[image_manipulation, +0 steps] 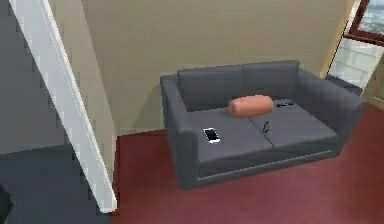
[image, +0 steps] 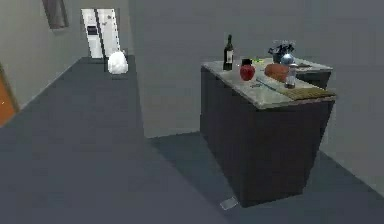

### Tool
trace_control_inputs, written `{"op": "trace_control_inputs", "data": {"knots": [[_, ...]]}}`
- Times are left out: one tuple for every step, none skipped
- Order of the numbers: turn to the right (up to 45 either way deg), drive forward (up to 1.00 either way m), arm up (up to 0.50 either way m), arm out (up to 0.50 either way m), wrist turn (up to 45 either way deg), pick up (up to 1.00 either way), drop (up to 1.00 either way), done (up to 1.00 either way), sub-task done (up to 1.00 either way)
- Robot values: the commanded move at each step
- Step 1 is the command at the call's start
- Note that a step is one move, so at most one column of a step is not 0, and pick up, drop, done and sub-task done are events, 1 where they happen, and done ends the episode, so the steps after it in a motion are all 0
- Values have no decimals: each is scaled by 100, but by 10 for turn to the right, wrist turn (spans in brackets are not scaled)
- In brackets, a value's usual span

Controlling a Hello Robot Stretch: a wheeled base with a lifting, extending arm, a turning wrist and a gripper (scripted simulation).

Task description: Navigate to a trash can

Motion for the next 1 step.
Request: {"op": "trace_control_inputs", "data": {"knots": [[-300,0,0,0,0,0,0,0,0]]}}
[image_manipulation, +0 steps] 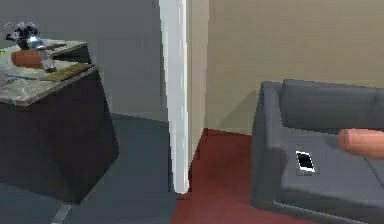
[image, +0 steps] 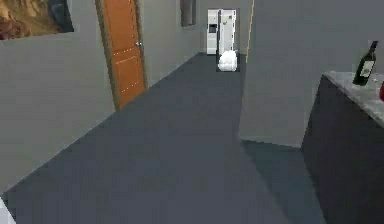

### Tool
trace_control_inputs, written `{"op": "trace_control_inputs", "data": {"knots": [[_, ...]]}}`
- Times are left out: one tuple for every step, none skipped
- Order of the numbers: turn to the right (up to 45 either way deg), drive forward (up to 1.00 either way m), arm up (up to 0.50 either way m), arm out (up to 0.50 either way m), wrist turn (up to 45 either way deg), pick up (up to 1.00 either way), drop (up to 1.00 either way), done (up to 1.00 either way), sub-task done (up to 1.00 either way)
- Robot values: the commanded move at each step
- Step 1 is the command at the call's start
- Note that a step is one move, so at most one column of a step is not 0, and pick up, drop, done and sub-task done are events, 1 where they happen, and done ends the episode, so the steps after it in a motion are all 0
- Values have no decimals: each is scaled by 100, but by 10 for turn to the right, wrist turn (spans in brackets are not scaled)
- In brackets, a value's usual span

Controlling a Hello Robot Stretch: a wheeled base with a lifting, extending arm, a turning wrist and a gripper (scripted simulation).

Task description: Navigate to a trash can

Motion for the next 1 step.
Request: {"op": "trace_control_inputs", "data": {"knots": [[0,50,0,0,0,0,0,0,0]]}}
